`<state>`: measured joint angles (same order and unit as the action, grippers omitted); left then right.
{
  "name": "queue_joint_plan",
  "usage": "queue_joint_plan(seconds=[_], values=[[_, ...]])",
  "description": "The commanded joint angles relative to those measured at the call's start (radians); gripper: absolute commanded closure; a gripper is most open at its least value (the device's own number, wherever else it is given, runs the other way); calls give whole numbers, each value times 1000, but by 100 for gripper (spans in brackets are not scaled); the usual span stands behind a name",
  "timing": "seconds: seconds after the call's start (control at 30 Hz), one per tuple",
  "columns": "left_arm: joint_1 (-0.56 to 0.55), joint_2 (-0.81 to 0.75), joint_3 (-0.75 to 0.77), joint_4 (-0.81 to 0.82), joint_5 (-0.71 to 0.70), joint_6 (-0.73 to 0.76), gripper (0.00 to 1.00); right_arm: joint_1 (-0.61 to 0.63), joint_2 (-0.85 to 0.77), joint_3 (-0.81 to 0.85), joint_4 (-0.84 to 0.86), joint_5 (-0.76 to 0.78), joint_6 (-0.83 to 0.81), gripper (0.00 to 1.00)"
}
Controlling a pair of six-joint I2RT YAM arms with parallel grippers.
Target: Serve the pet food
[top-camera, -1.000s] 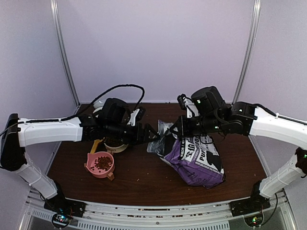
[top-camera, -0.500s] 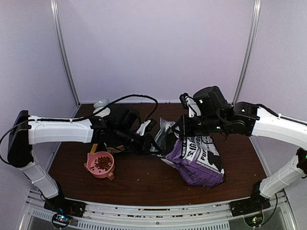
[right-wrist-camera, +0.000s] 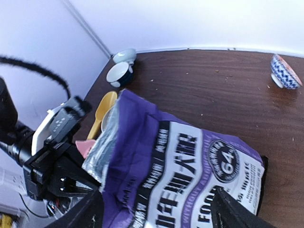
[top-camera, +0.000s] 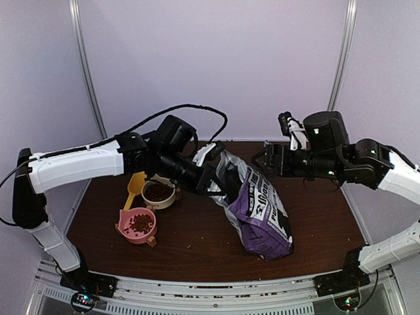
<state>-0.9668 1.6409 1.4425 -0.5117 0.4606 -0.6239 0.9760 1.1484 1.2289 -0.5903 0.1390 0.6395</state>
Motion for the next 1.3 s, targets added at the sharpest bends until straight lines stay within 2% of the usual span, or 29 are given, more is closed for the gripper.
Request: queue_joint_plan(seconds=[0.0,0.17,0.43,0.73,1.0,1.1,1.27], values=[[53,-73,66,-37,15,135,100,-84,-110,-150,-15,75,63,14],[87,-80,76,-44,52,173,100,-127,-161,-327,20,95,126,9],[101,-74,118,-59,81,233,100,-58,-14,-429,122,54,101,10],[103,-11,220,-57,140,273,100,158,167,-321,284,-65,-23,14],[92,101,348,-47,283,286,100,288,292,-176,379,-150,-110,14],[88,100,355,-57,303,323,100,295,284,-156,384,-122,-115,14],[88,71,360,-177,253,452,100,287,141,-224,384,-19,-130,12]])
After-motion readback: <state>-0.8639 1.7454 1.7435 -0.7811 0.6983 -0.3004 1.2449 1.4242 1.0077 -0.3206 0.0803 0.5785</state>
